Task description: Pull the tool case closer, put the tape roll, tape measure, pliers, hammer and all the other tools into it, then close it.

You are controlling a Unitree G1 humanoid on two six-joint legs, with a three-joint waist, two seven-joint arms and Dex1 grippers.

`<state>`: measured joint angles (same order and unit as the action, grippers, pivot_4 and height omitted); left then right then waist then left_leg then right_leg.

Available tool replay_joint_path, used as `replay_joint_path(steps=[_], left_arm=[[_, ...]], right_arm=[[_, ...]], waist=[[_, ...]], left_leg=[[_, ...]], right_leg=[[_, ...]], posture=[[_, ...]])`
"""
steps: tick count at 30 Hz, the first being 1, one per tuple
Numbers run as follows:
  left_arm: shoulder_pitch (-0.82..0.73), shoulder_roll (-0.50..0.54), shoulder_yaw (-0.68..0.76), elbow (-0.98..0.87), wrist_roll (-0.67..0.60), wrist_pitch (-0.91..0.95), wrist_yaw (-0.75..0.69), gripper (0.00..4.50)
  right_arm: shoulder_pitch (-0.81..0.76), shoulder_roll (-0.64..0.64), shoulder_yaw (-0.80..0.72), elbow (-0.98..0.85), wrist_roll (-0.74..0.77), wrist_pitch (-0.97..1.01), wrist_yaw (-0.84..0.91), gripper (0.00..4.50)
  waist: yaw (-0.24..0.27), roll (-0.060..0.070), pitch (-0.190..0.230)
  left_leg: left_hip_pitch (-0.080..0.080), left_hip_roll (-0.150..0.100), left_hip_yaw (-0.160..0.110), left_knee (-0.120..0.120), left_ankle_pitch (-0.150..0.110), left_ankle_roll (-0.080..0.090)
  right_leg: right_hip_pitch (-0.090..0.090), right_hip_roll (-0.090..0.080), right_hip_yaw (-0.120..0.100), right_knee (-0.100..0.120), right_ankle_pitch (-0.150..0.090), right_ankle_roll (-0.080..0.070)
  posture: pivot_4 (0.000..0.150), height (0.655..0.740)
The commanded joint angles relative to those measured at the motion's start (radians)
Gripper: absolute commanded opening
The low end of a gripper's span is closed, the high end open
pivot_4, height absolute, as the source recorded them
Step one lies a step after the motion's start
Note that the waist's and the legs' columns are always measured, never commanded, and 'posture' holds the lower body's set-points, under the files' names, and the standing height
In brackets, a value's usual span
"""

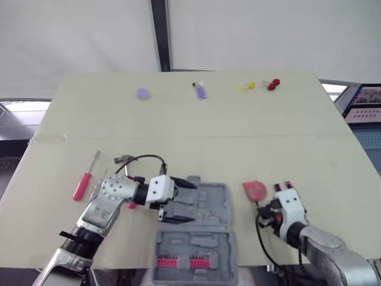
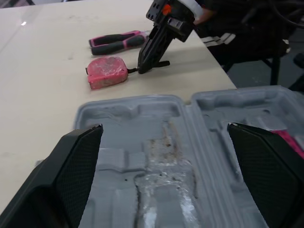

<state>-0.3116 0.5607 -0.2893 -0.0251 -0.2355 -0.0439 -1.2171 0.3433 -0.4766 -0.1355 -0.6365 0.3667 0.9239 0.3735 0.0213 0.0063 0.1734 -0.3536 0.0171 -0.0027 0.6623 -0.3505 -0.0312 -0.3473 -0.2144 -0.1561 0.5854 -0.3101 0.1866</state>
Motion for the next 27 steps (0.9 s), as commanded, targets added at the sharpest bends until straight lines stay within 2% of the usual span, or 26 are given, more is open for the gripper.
replay_joint_path(steps=[1, 8, 19, 22, 27], left_arm=[[0.019, 0.012, -0.004, -0.024, -0.004, -0.039, -0.031, 4.5], [0.054, 0.02, -0.005, -0.039, 0.002, -0.069, -0.043, 4.5], [0.075, 0.011, -0.008, -0.066, 0.011, -0.063, -0.017, 4.5], [0.083, 0.001, -0.002, -0.076, 0.009, -0.065, 0.005, 4.5], [0.106, -0.009, 0.003, -0.096, 0.011, -0.077, 0.041, 4.5]], right_arm=[[0.109, -0.022, 0.009, -0.082, 0.03, 0.01, 0.038, 0.02], [0.229, -0.038, 0.032, -0.162, 0.054, 0.017, 0.042, 0.02], [0.22, -0.091, 0.034, -0.169, 0.095, 0.046, 0.069, 0.02], [0.24, -0.15, 0.006, -0.187, 0.135, 0.06, 0.131, 0.85], [0.251, -0.297, -0.146, -0.146, 0.176, -0.009, 0.3, 3.27]], waist=[[0.003, 0.0, 0.0], [0.005, 0.0, 0.0], [0.005, -0.001, 0.0], [0.006, -0.001, 0.0], [0.006, -0.001, 0.0]], left_leg=[[0.0, 0.0, 0.0, 0.0, 0.0, 0.0], [0.001, 0.0, 0.0, 0.001, 0.0, 0.001], [0.001, 0.0, -0.001, 0.001, 0.0, 0.001], [0.001, 0.0, -0.001, 0.001, 0.0, 0.001], [0.001, 0.0, -0.001, 0.002, -0.001, 0.001]], right_leg=[[0.0, 0.0, 0.0, 0.0, 0.0, 0.0], [0.002, 0.0, 0.0, 0.0, 0.0, 0.0], [0.002, 0.0, 0.0, 0.0, 0.0, 0.0], [0.003, 0.0, 0.0, -0.001, 0.0, 0.0], [0.004, 0.0, 0.0, -0.001, 0.0, 0.0]], posture=[[0.15, 0.74], [0.15, 0.74], [0.15, 0.74], [0.15, 0.74], [0.15, 0.74]])
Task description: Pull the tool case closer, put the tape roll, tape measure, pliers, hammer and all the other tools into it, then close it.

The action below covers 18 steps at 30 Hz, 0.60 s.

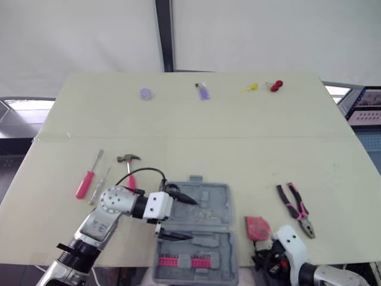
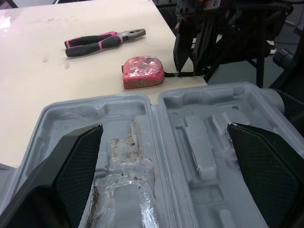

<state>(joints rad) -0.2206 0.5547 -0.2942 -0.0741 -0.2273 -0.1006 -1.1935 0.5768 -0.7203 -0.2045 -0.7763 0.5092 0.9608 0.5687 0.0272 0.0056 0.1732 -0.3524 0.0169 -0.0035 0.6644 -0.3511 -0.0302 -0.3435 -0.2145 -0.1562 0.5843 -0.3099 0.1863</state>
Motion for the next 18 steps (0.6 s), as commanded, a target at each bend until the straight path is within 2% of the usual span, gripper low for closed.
replay_joint_path(steps=[1, 2, 3, 7, 12, 16, 18], left_arm=[[0.018, -0.004, 0.01, -0.049, 0.002, -0.022, 0.024, 4.5], [0.021, -0.005, 0.015, -0.051, 0.001, -0.028, 0.031, 4.5], [0.022, -0.008, 0.019, -0.053, -0.001, -0.033, 0.039, 4.5], [0.036, -0.014, 0.033, -0.053, 0.003, -0.08, 0.066, 4.5], [0.09, -0.017, 0.029, -0.052, -0.001, -0.173, 0.067, 4.5], [0.112, -0.016, 0.009, -0.03, 0.034, -0.246, 0.068, 4.5], [0.118, -0.019, 0.004, -0.034, 0.037, -0.251, 0.076, 4.5]], right_arm=[[0.023, -0.085, -0.101, 0.0, 0.036, -0.078, 0.153, 3.78], [0.011, -0.122, -0.127, 0.021, 0.037, -0.127, 0.216, 4.28], [-0.013, -0.15, -0.145, 0.053, 0.025, -0.197, 0.273, 4.46], [-0.131, -0.275, -0.039, 0.284, -0.181, -0.688, 0.5, 4.46], [-0.334, -0.257, 0.136, 0.652, -0.323, -1.128, 0.64, 4.46], [-0.458, -0.219, 0.21, 0.862, -0.372, -1.331, 0.676, 4.46], [-0.503, -0.196, 0.229, 0.898, -0.355, -1.349, 0.688, 4.46]], waist=[[0.001, 0.0, 0.0], [0.001, 0.0, 0.0], [0.001, 0.0, 0.0], [-0.002, -0.001, 0.0], [-0.002, -0.002, 0.001], [-0.003, -0.002, 0.001], [-0.004, -0.002, 0.001]], left_leg=[[0.0, 0.0, 0.0, 0.0, 0.0, 0.0], [0.0, 0.0, 0.0, 0.0, 0.0, 0.0], [0.0, 0.0, 0.0, 0.0, 0.0, 0.0], [0.001, 0.0, 0.0, 0.001, 0.0, 0.0], [0.0, 0.0, 0.0, 0.0, 0.0, 0.0], [0.0, 0.0, 0.0, 0.002, 0.0, 0.001], [0.001, 0.0, 0.0, 0.002, 0.0, 0.0]], right_leg=[[0.0, 0.0, 0.0, 0.0, 0.0, 0.0], [0.0, 0.0, 0.0, 0.0, 0.0, 0.0], [0.0, 0.0, 0.0, 0.0, 0.0, 0.0], [0.001, 0.0, 0.0, -0.001, 0.0, 0.0], [0.001, 0.0, -0.001, -0.002, 0.0, 0.0], [0.002, 0.0, -0.001, -0.002, 0.001, 0.0], [0.003, 0.0, -0.001, -0.002, 0.001, 0.0]], posture=[[0.15, 0.74], [0.15, 0.74], [0.15, 0.74], [0.15, 0.74], [0.15, 0.74], [0.15, 0.74], [0.15, 0.74]])
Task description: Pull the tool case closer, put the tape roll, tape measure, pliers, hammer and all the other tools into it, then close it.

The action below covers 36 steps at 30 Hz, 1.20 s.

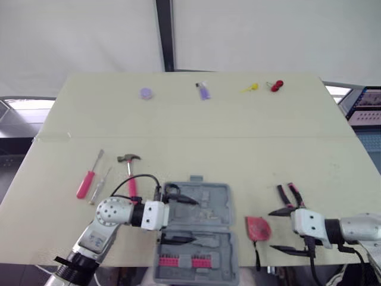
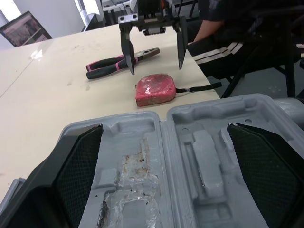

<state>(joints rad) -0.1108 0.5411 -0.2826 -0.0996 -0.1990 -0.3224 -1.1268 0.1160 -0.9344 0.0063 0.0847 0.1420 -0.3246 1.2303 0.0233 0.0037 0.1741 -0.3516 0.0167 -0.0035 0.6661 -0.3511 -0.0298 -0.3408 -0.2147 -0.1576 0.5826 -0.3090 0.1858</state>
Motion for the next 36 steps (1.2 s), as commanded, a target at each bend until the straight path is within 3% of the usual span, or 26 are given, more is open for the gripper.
replay_joint_path(steps=[1, 11, 32, 34, 36], left_arm=[[0.009, -0.007, -0.009, -0.011, 0.01, -0.03, 0.012, 4.5], [-0.005, -0.024, -0.02, 0.007, 0.026, -0.037, 0.035, 4.5], [-0.022, -0.043, -0.023, 0.021, 0.047, -0.038, 0.067, 4.5], [-0.022, -0.043, -0.023, 0.022, 0.047, -0.039, 0.068, 4.5], [-0.023, -0.043, -0.024, 0.024, 0.047, -0.04, 0.068, 4.5]], right_arm=[[-0.057, 0.023, 0.028, 0.047, 0.015, -0.075, 0.034, 4.46], [-0.075, 0.037, 0.095, 0.123, 0.002, -0.163, 0.046, 4.46], [-0.122, 0.129, 0.102, 0.202, 0.019, -0.08, 0.024, 4.46], [-0.12, 0.132, 0.099, 0.199, 0.026, -0.068, 0.02, 3.94], [-0.117, 0.131, 0.098, 0.193, 0.031, -0.062, 0.02, 3.13]], waist=[[0.0, 0.0, 0.0], [0.001, 0.001, 0.0], [0.002, 0.001, -0.001], [0.002, 0.001, -0.001], [0.002, 0.001, -0.001]], left_leg=[[0.0, 0.0, 0.0, 0.0, 0.0, 0.0], [0.0, 0.0, 0.0, 0.0, 0.0, 0.0], [0.0, 0.0, 0.0, 0.0, 0.0, 0.0], [0.0, 0.0, 0.0, 0.0, 0.0, 0.0], [0.0, 0.0, 0.0, 0.0, 0.0, 0.0]], right_leg=[[0.0, 0.0, 0.0, 0.0, 0.0, 0.0], [0.0, 0.0, -0.001, 0.0, 0.0, 0.0], [0.0, 0.0, 0.0, 0.0, 0.0, 0.0], [0.0, 0.0, 0.0, 0.0, 0.0, 0.0], [0.0, 0.0, 0.0, 0.0, 0.0, 0.0]], posture=[[0.15, 0.74], [0.15, 0.74], [0.15, 0.74], [0.15, 0.74], [0.15, 0.74]])
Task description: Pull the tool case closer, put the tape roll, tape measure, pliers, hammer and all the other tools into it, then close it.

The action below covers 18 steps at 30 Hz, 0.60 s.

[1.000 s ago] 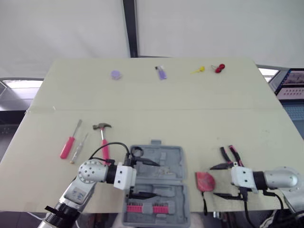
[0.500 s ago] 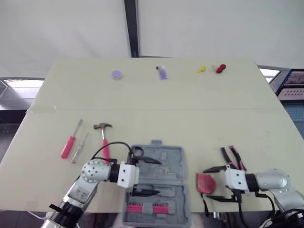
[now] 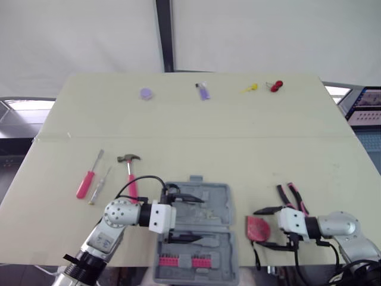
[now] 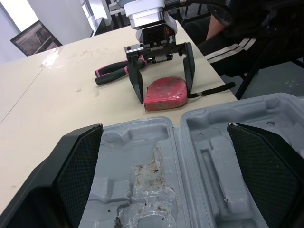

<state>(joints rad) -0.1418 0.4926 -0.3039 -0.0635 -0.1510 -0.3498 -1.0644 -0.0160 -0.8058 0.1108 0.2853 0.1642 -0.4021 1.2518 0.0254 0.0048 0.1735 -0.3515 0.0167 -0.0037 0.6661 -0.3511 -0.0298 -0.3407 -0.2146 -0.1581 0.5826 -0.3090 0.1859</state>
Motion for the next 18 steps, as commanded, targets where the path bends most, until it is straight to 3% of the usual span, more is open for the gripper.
replay_joint_path(steps=[1, 4, 9, 13, 18], left_arm=[[0.008, 0.005, -0.003, -0.012, -0.001, -0.013, 0.005, 4.5], [0.011, 0.005, 0.002, -0.01, 0.0, -0.007, 0.013, 4.5], [0.013, 0.005, 0.07, -0.04, -0.045, 0.069, 0.069, 4.5], [0.041, 0.007, 0.125, -0.066, -0.078, 0.125, 0.107, 4.5], [0.089, 0.024, 0.165, -0.076, -0.089, 0.131, 0.112, 4.5]], right_arm=[[0.017, 0.002, -0.008, -0.012, 0.012, 0.021, -0.002, 2.88], [0.019, -0.005, -0.025, -0.083, 0.059, 0.123, -0.011, 2.88], [-0.009, -0.129, -0.047, -0.428, 0.129, 0.523, -0.018, 2.88], [-0.174, -0.176, -0.003, -0.711, 0.233, 0.934, -0.079, 2.88], [-0.433, -0.143, 0.293, -0.781, -0.035, 1.146, -0.161, 2.88]], waist=[[0.001, 0.0, 0.0], [0.0, 0.0, 0.0], [0.0, 0.001, 0.0], [-0.005, 0.001, 0.0], [0.005, 0.0, 0.0]], left_leg=[[0.0, 0.0, 0.0, 0.0, 0.0, 0.0], [0.0, 0.0, 0.0, 0.0, 0.0, 0.0], [-0.001, 0.0, 0.0, 0.0, 0.0, 0.0], [0.0, 0.001, 0.0, 0.0, 0.0, 0.0], [-0.002, 0.001, -0.002, 0.0, 0.0, 0.0]], right_leg=[[0.0, 0.0, 0.0, 0.0, 0.0, 0.0], [0.0, 0.0, 0.0, 0.0, 0.0, 0.0], [-0.001, 0.0, 0.0, 0.001, 0.0, 0.0], [-0.001, 0.001, 0.0, 0.001, 0.0, 0.0], [-0.002, 0.001, -0.001, 0.0, 0.0, 0.0]], posture=[[0.15, 0.74], [0.15, 0.74], [0.15, 0.74], [0.15, 0.74], [0.15, 0.74]])
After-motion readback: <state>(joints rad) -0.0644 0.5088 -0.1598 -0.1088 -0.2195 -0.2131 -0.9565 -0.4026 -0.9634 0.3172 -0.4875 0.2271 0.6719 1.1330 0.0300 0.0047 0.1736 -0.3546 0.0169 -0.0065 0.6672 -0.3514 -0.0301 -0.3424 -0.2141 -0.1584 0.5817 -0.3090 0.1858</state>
